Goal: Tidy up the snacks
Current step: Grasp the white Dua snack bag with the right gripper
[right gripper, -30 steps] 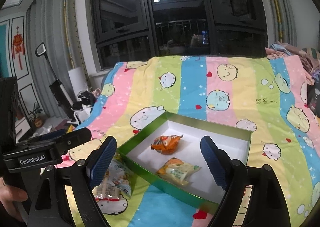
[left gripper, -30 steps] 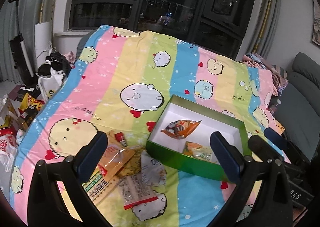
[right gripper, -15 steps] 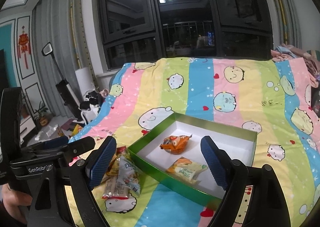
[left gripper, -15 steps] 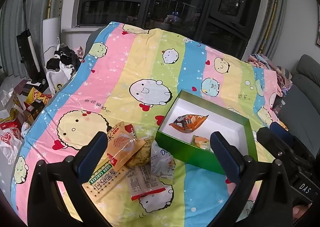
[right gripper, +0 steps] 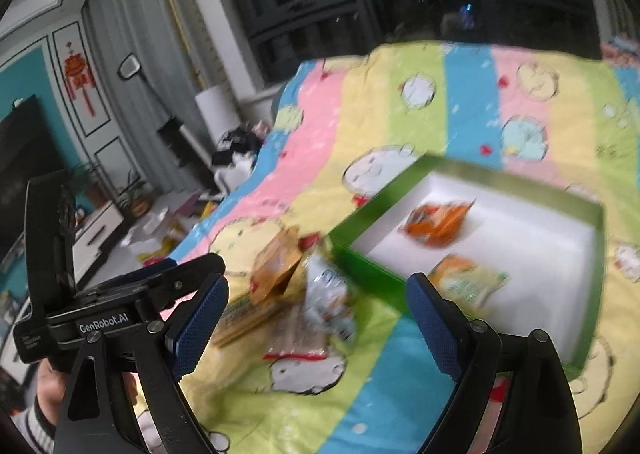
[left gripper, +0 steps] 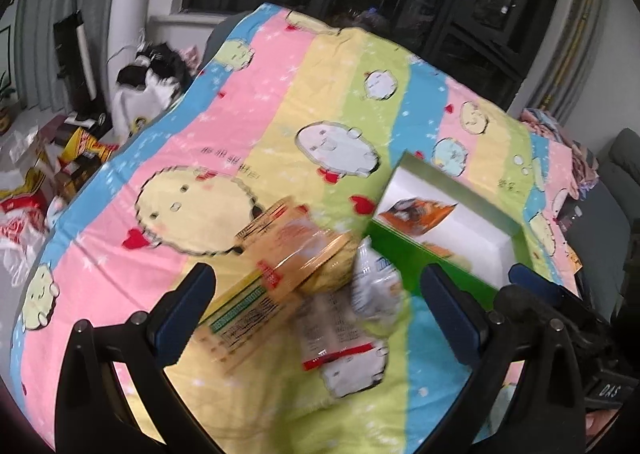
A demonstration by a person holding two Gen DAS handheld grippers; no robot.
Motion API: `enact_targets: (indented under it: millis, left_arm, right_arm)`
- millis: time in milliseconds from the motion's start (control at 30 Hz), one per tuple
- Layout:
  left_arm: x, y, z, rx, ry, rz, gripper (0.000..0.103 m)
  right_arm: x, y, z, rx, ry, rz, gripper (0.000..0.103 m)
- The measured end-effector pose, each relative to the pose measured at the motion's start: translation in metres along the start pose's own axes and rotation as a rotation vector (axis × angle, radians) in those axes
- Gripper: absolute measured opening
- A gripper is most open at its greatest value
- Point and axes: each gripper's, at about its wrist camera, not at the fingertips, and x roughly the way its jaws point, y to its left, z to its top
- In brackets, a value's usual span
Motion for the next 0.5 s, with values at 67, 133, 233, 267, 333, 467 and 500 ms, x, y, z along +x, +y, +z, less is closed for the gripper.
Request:
enact_targets:
  millis: [67, 133, 233, 267, 333, 467, 500]
  left_arm:
    - [0.004, 0.012, -0.007, -0.015, 0.028, 0.014, 0.103]
    - [0.009, 0.019, -0.013, -0.017, 0.056, 0.015, 0.103]
    - [0.018, 0.023, -0.025, 0.012, 0.088, -0.004, 0.103]
    - [0.022, 0.024, -0.029, 0.017, 0.099, -0.024, 0.102]
    - [0.028, 0.021, -0.032, 0.019, 0.112, -0.081, 0.102]
    - [0.035, 0.010, -0.024, 0.038, 0.099, -0.182, 0.102]
    - [0.038, 0.007, -0.020, 0.032, 0.100, -0.199, 0.102]
  right_arm:
    - [0.015, -0.002, -0.005, 0.029, 0.057, 0.031, 0.090]
    - [0.026, -0.004, -0.009, 0.053, 0.094, 0.050, 0.090]
    - [0.040, -0.011, -0.018, 0.091, 0.141, 0.073, 0.090]
    - [0.044, -0.014, -0.020, 0.110, 0.155, 0.081, 0.090]
    - [0.053, -0.024, -0.027, 0.164, 0.184, 0.105, 0.090]
    - [0.069, -0.039, -0.039, 0.210, 0.223, 0.068, 0.090]
    - [0.072, -0.039, -0.042, 0.199, 0.234, 0.053, 0.090]
